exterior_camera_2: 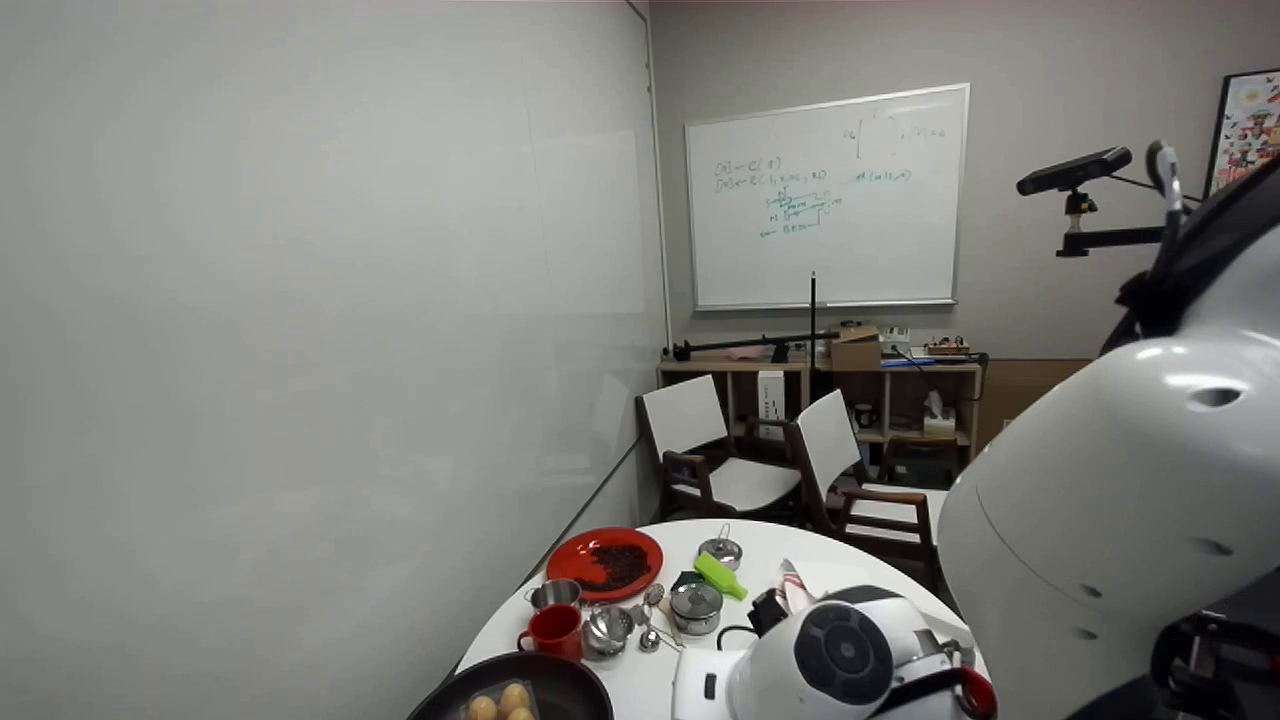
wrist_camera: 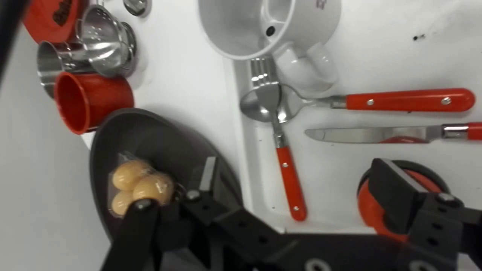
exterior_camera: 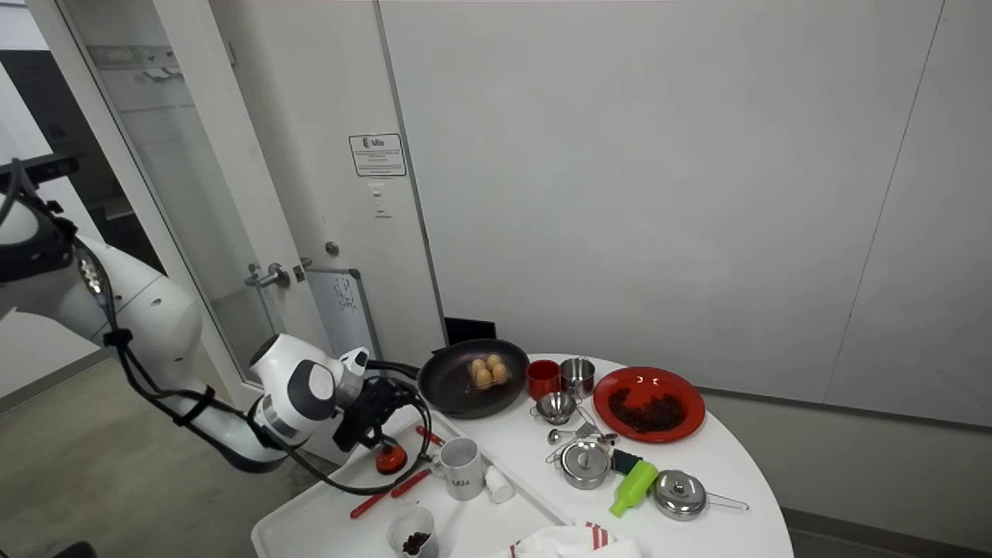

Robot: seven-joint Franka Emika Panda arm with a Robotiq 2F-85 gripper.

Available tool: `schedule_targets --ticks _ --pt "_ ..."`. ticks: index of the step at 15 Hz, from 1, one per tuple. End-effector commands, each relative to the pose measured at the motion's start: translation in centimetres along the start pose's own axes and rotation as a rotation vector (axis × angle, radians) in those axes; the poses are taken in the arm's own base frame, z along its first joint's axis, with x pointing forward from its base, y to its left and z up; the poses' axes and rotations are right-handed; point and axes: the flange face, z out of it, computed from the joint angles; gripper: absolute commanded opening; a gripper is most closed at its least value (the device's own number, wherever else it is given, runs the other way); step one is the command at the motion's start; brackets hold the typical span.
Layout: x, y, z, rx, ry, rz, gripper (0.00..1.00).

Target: Take the spoon out of the grey mug and set it down on the table

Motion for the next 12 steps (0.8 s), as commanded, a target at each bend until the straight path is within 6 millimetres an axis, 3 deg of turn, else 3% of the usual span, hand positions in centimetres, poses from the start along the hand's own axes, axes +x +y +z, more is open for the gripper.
schedule_targets --ticks 1,5,9,10,12 --pt "0.2 4.5 -3.1 -0.013 -0.059 0.189 1.0" --pt "0.7 7.8 -5.3 -0.033 -0.115 0.385 1.0" --pt "0.9 8.7 -6.9 -0.046 -0.179 0.578 1.0" --pt "1.2 8.8 -5.4 -0.048 -0.142 0.487 1.0" --pt "1.5 8.9 -6.0 -0.052 -0.157 0.535 1.0"
